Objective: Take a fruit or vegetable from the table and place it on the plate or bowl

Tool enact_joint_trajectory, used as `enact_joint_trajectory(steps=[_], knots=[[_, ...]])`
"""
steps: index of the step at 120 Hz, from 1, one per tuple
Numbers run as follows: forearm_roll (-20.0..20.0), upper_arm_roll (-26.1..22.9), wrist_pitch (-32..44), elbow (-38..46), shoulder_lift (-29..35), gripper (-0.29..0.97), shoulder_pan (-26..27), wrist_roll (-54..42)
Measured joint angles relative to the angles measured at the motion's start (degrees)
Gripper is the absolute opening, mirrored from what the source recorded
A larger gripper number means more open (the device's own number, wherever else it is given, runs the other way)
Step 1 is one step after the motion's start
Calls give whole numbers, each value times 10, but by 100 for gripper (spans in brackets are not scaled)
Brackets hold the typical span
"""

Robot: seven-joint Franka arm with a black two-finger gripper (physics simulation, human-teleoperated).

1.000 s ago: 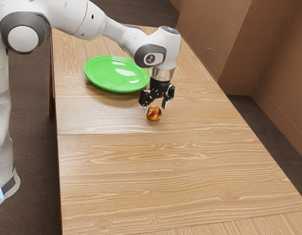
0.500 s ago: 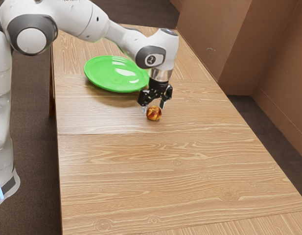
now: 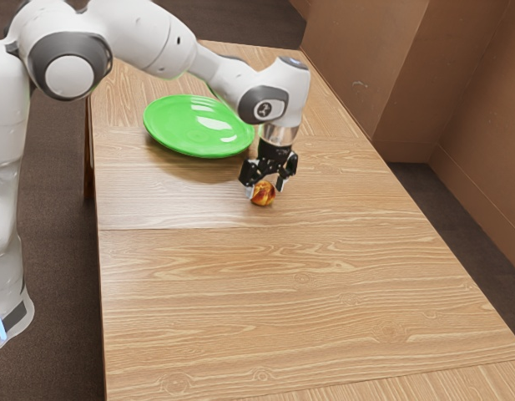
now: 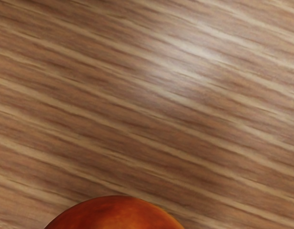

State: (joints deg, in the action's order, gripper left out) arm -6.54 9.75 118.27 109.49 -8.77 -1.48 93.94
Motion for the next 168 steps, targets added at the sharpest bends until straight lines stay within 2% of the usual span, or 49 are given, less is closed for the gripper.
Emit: enact_joint_trajectory(steps=[37, 55, 75, 91, 105, 120, 138, 157, 168], knots=[[-3, -1, 3, -19, -23, 67, 1, -6], [-13, 0, 3, -21, -23, 41, 1, -7], [-15, 0, 2, -21, -14, 36, 4, -8], [-14, 0, 1, -17, 32, 37, 12, -8], [-4, 1, -4, 30, 140, 37, 15, -8], [7, 2, -18, 60, 193, 38, -67, -8], [10, 2, -30, 93, 227, 37, -129, -11], [10, 2, -37, 105, 233, 37, -201, -20], [4, 2, -40, 99, 210, 37, -232, -28]])
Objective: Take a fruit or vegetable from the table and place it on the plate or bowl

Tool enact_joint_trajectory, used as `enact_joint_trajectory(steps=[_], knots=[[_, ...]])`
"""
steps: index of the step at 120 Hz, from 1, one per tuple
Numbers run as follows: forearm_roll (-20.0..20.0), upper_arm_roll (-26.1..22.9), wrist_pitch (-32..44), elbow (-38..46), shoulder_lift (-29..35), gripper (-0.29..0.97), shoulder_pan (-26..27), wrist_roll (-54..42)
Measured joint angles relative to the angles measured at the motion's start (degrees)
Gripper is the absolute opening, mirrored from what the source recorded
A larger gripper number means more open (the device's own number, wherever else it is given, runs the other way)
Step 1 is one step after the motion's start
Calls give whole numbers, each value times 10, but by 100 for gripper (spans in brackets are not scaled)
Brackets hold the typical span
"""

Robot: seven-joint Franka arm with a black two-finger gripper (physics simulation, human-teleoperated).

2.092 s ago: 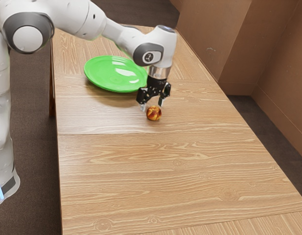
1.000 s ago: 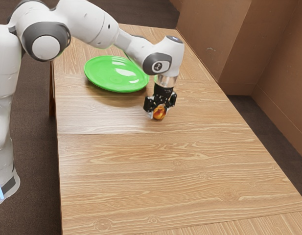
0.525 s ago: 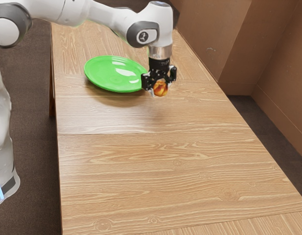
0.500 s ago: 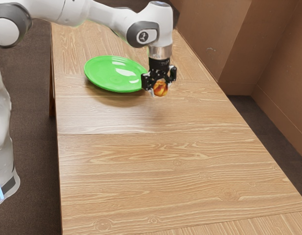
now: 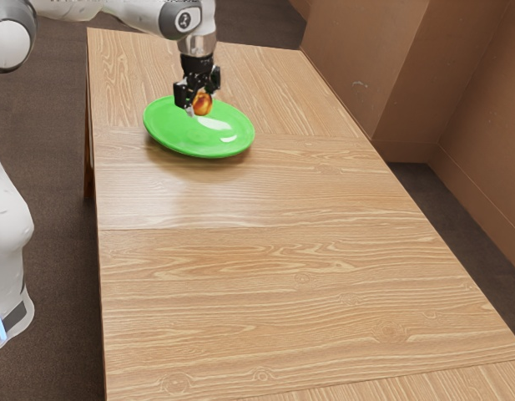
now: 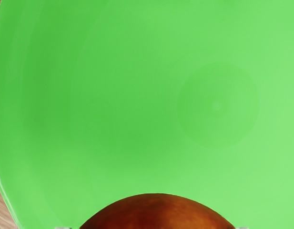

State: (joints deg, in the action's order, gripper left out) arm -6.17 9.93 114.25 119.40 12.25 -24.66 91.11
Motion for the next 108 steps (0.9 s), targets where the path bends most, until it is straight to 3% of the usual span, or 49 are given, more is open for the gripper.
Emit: enact_joint_trajectory(steps=[39, 52, 71, 77, 87, 98, 108], knots=[[-50, 4, -4, -99, -107, 37, -37, -43], [-81, 14, -4, -103, -110, 54, -35, -62], [-89, 14, -4, -104, -70, 63, -33, -81], [-53, -7, -5, -113, -32, 65, 10, -75], [1, -94, -7, -133, -12, 66, 134, -43], [26, -173, -52, -248, -70, 67, 209, 16], [22, -199, -94, -322, -123, 68, 256, 69]])
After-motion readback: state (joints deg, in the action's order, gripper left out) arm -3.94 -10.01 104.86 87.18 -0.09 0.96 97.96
